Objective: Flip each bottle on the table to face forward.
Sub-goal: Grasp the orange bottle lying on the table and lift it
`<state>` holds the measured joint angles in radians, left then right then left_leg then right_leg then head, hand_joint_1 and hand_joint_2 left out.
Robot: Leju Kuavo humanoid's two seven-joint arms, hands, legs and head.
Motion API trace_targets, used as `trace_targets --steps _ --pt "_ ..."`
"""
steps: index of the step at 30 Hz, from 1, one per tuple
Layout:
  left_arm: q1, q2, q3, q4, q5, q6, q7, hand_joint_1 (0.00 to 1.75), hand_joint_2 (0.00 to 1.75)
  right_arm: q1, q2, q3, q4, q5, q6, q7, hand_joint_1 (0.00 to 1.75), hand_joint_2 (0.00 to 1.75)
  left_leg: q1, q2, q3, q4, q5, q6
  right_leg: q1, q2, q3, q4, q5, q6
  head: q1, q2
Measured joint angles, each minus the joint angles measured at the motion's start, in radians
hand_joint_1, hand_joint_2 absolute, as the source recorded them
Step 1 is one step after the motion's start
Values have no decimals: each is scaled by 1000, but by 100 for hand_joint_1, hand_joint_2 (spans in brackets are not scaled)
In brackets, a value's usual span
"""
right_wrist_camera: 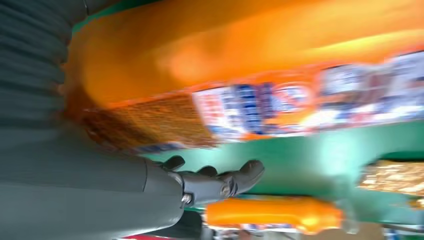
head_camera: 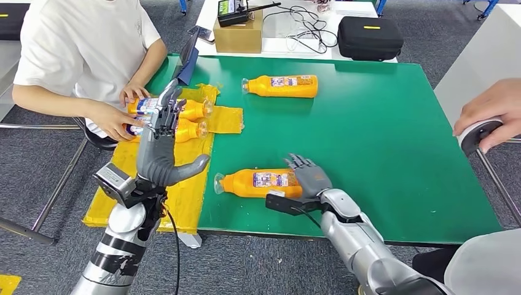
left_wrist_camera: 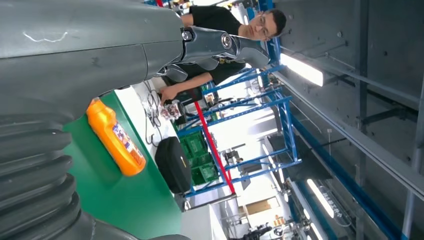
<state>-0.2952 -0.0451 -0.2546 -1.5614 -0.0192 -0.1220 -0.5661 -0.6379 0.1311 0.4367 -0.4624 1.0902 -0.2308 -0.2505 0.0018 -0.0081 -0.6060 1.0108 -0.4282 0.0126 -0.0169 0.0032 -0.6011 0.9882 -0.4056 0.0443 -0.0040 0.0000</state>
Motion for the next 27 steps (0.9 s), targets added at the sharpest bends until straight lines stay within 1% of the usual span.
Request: trace_targets --steps 2,3,6,7,12,14,22,25,27 --pt "-7 -3 -4 8 0 0 0 0 175 -9 11 16 4 3 25 -2 2 175 0 0 0 0 0 0 0 0 0 0 0 0 0 0" --pt "-10 -4 -6 12 0 0 0 0 175 -14 14 24 7 2 43 0 10 175 0 0 0 0 0 0 0 0 0 0 0 0 0 0" --pt "-17 -6 -8 23 2 0 -2 0 175 -35 21 44 21 -2 117 31 140 175 0 0 0 0 0 0 0 0 0 0 0 0 0 0" --pt "-19 -6 -9 26 3 0 -2 0 175 -44 22 50 28 -1 145 51 175 175 0 0 0 0 0 0 0 0 0 0 0 0 0 0" --pt "-28 -9 -9 48 9 0 -3 0 175 -95 24 77 69 -3 308 175 175 175 0 -1 4 0 0 0 0 0 4 -1 0 0 0 0" --pt "-31 -12 -9 59 14 2 -4 0 175 -107 24 81 80 -11 339 202 175 175 0 -1 5 0 0 0 0 0 5 -1 0 0 0 0" --pt "-38 -18 -9 94 17 13 -10 0 175 -122 24 82 101 -45 372 261 175 175 0 -1 8 0 0 0 0 0 8 -1 0 0 0 0" --pt "-39 -18 -9 103 18 15 -11 0 175 -122 24 78 102 -72 358 237 175 175 0 -1 8 0 0 0 0 0 8 -1 0 0 0 0" --pt "-36 -18 -9 105 25 17 -10 0 175 -116 24 68 102 -111 318 183 175 175 0 -1 8 0 0 0 0 0 8 -1 0 0 0 0"
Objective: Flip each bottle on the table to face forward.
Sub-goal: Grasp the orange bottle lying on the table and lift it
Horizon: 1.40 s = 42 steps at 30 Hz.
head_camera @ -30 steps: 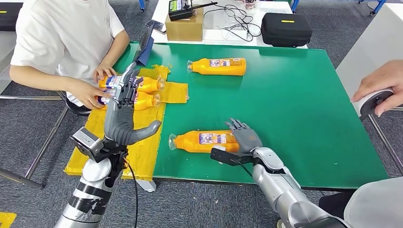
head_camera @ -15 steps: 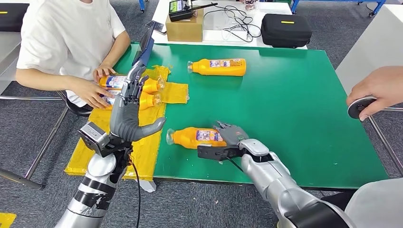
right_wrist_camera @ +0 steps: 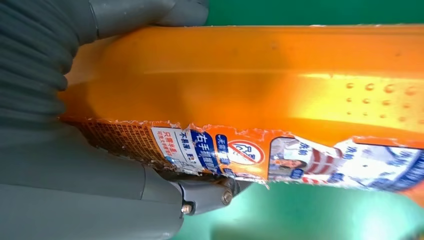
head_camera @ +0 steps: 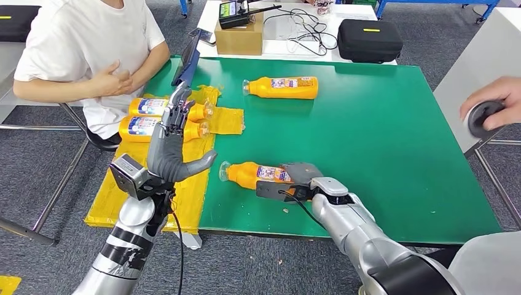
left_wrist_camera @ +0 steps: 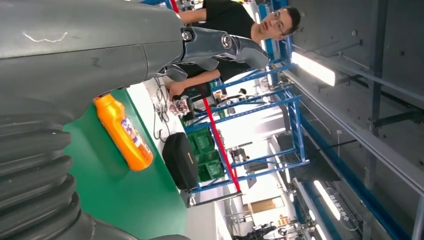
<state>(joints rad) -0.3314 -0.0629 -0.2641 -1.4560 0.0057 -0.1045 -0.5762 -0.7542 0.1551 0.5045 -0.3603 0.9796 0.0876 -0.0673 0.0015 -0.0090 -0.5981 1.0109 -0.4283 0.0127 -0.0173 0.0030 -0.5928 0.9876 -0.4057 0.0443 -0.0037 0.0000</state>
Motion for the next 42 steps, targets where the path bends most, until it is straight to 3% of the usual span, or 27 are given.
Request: trace_targets --steps 4,9,12,15,17,20,22,25,30,35,42 --pt "28 -7 4 -3 59 17 15 0 175 44 0 -55 -13 -130 -173 -192 175 175 0 1 0 0 0 0 0 0 0 0 0 0 0 0" --pt "107 -55 41 -33 195 103 31 0 175 168 21 -158 -106 -323 -404 -426 175 175 0 -1 -4 0 0 0 0 0 -4 0 0 0 0 0" --pt "157 -79 67 -53 266 160 30 0 175 247 31 -214 -204 -453 -473 -523 175 175 0 -1 -6 0 -1 0 1 0 -6 0 0 0 0 0" --pt "211 -91 81 -67 326 146 40 0 175 333 32 -250 -330 -570 -506 -580 175 175 0 -1 -8 0 -1 0 0 0 -7 0 -1 0 0 0" --pt "244 -91 80 -68 376 71 77 0 175 382 32 -263 -412 -624 -507 -596 175 175 0 -1 -10 0 -1 0 0 0 -10 0 -1 0 0 0" --pt "285 -88 58 -56 529 -138 182 0 175 432 29 -270 -505 -674 -446 -597 175 175 0 0 -12 0 -1 0 -1 0 -11 0 -1 0 0 0" --pt "309 -86 32 -39 542 -240 179 0 175 453 27 -265 -550 -683 -385 -591 175 175 0 0 -12 0 -1 0 -1 0 -12 0 -1 0 0 0" --pt "320 -82 -11 -8 471 -311 149 0 175 470 28 -238 -590 -675 -305 -580 175 175 0 0 -12 0 -1 0 0 0 -12 0 0 0 0 0" --pt "317 -80 -65 39 406 -318 139 0 175 487 42 -154 -607 -649 -241 -564 175 175 0 1 -12 0 -1 0 1 0 -12 0 0 0 0 0" --pt "310 -80 -84 65 353 -267 124 0 175 503 48 -69 -607 -604 -249 -540 175 175 1 1 -12 0 -1 0 0 0 -12 0 -1 0 0 0" --pt "307 -84 -86 81 352 -212 138 0 175 505 48 -23 -607 -580 -230 -517 175 175 0 0 -12 0 -1 0 0 0 -12 0 -1 0 0 0"
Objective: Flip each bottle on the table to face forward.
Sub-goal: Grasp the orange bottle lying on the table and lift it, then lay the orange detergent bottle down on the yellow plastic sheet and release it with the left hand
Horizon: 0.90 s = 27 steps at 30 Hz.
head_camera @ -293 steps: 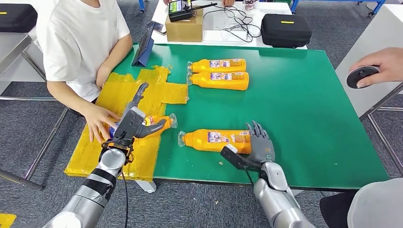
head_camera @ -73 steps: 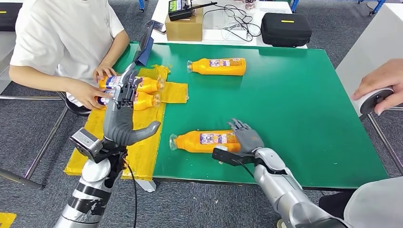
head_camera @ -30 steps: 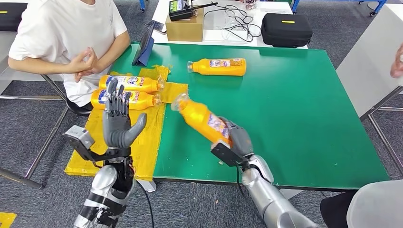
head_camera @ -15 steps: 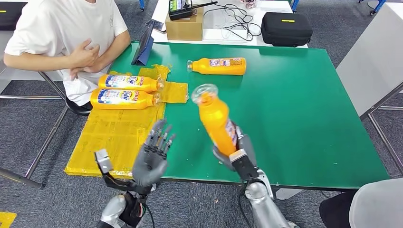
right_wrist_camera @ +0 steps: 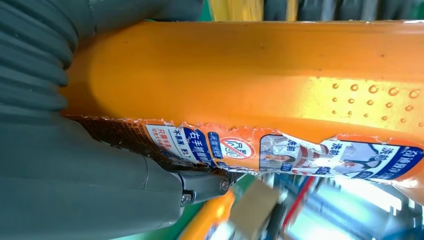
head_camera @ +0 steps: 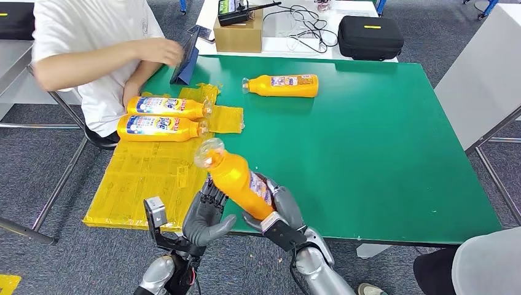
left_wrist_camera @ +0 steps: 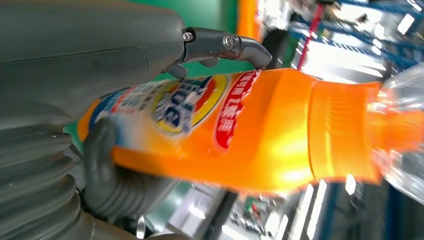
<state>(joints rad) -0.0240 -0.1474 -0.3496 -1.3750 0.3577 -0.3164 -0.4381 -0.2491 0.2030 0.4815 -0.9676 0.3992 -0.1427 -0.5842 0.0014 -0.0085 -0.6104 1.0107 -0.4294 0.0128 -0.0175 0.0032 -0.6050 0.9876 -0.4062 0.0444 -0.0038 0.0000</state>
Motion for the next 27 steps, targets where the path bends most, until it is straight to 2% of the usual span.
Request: trace_targets --steps 6,10,17,18,21,22,27 --pt "-15 -17 7 16 -12 85 21 0 175 3 0 100 1 88 17 60 175 175 0 0 0 0 0 0 1 0 0 0 0 0 0 0" --pt "-18 -23 21 27 32 74 50 0 175 -18 -6 156 14 122 16 105 175 175 0 0 0 0 0 0 1 0 -1 0 0 0 0 0" --pt "-17 -23 31 42 23 60 39 0 175 -61 -12 216 36 142 21 133 173 175 0 0 0 0 0 0 0 0 -1 0 0 0 0 0" --pt "-17 -23 32 43 25 58 38 38 175 -65 -12 220 38 142 22 135 136 175 0 0 0 0 0 0 0 0 -1 0 0 0 0 0" --pt "-17 -23 35 45 28 51 37 169 175 -74 -14 233 44 142 23 137 7 175 0 0 0 0 0 0 0 0 -1 0 0 0 0 0" --pt "-18 -23 36 45 33 47 38 175 175 -76 -14 238 47 142 24 137 0 175 0 0 0 0 0 0 0 0 -1 0 0 0 0 0" --pt "-18 -21 45 49 91 -11 38 175 175 -79 -13 250 60 133 10 130 0 175 0 0 -1 0 0 0 0 0 -1 0 0 0 0 0"
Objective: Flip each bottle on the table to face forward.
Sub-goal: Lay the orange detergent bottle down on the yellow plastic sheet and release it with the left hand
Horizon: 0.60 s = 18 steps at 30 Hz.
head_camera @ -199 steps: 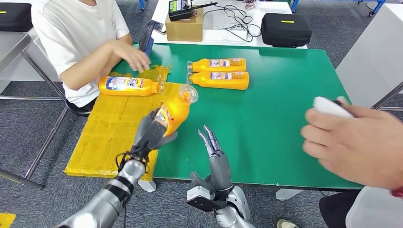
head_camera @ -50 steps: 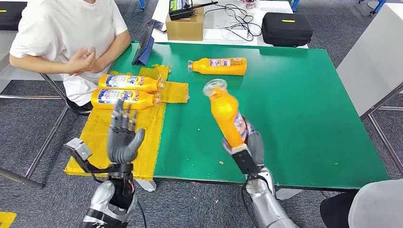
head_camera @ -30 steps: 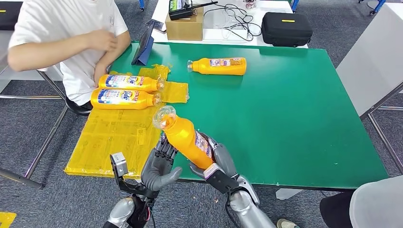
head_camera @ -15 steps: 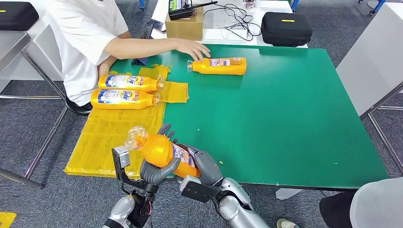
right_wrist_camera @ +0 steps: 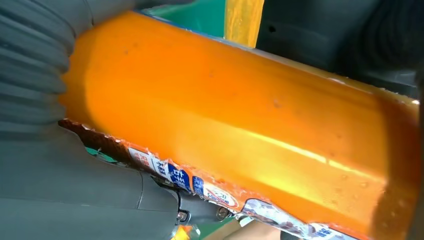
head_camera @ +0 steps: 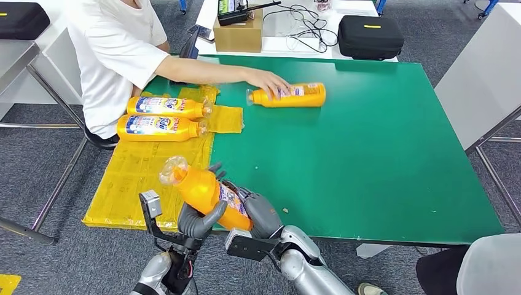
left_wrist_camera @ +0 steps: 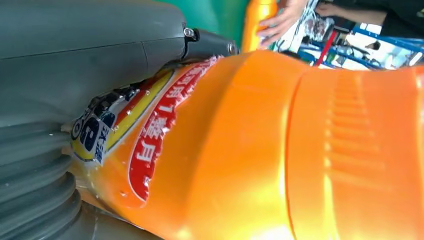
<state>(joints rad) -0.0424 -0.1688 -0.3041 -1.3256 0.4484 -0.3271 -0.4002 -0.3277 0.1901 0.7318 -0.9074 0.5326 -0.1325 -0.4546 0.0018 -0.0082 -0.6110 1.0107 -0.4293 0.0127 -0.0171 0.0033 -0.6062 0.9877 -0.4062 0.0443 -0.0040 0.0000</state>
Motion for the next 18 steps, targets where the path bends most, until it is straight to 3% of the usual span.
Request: trace_targets --steps 4,8,13,15,18 --pt "-1 2 9 1 13 -31 -17 175 175 1 6 3 4 -16 -20 -21 0 175 0 0 0 0 0 0 0 0 0 0 0 0 0 0" --pt "-6 1 19 5 17 -47 -32 175 175 7 14 3 4 -42 -43 -46 0 0 0 0 0 0 0 0 0 0 0 0 0 0 0 0" --pt "-20 -9 37 19 15 57 -29 175 175 38 20 -5 -1 -56 -123 -72 0 0 0 0 -1 0 0 0 0 0 0 0 0 0 0 0" --pt "-40 -12 45 35 -48 172 -26 175 175 52 23 -6 -11 -49 -165 -82 0 0 0 0 -1 0 0 0 0 0 -1 0 0 0 0 0" --pt "-89 -8 50 88 -255 423 -50 175 175 72 26 -4 -34 -30 -217 -89 0 0 0 0 -1 0 0 0 0 0 -1 0 0 0 0 0"
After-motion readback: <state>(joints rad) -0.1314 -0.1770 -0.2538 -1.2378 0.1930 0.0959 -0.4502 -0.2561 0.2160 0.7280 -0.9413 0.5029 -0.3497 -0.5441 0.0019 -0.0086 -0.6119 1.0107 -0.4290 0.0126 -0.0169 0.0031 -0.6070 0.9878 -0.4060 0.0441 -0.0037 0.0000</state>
